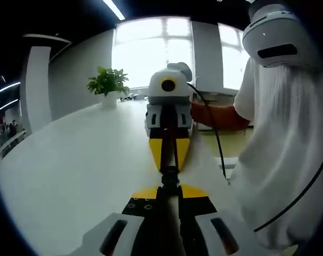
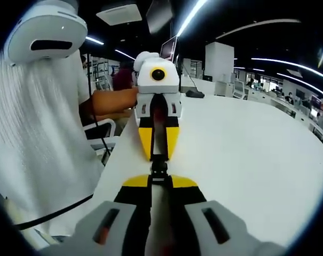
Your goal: Snap the two parts of the plastic buckle together until the buckle closes and remains connected.
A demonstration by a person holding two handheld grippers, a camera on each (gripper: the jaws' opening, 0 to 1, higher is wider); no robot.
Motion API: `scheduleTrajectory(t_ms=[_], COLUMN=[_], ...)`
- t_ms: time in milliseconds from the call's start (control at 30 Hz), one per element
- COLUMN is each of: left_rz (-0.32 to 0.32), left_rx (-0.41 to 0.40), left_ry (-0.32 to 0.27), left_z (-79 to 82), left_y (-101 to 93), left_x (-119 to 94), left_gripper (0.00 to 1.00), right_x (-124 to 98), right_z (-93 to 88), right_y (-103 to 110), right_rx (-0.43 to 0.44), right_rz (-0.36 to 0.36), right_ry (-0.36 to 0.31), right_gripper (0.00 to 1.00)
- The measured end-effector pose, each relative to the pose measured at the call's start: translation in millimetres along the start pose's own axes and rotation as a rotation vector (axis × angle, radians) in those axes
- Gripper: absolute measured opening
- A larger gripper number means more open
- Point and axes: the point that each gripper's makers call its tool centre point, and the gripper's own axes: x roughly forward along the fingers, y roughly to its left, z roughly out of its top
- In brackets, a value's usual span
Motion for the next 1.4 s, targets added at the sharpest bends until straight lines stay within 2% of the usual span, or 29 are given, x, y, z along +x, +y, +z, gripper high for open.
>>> scheduleTrajectory(t_ms=[500, 1033, 1067, 1100, 1200, 1233, 1400], left_rz=[-0.003, -0.04, -0.073, -0.053, -0.057, -0.057, -0.052], left_rx=[-0.001, 0.01, 0.031, 0.013, 0.019, 0.019, 0.021], left_ry=[-0.003, -0.016, -0.028, -0.015, -0.014, -0.015, -0.024], left_z=[-1.1, -1.7, 1.5, -0.4, -0.7, -0.9, -0.9], left_y=[1.1, 2.1, -3.0, 1.0, 1.0, 0.8, 1.3], left_x=[-1.7, 0.1, 3.9, 1.1, 0.2, -0.3, -1.4], left_gripper=[0.09, 0.09, 0.09, 0.09, 0.09, 0.09, 0.09], right_x=[2.1, 8.0, 12.6, 9.9, 6.0, 13.5, 13.8], right_z=[0.4, 3.6, 9.1, 10.9, 20.9, 8.9, 10.7], right_y=[2.9, 4.5, 6.6, 10.1, 15.6, 10.1, 7.5], right_rx=[-0.002, -0.014, -0.053, -0.022, -0.035, -0.036, -0.043], right_rz=[0.018, 0.081, 0.095, 0.102, 0.096, 0.096, 0.091], right_ry=[0.007, -0.008, -0.026, -0.004, -0.009, -0.011, -0.025], right_gripper=[0.1, 0.1, 0.1, 0.1, 0.1, 0.1, 0.11])
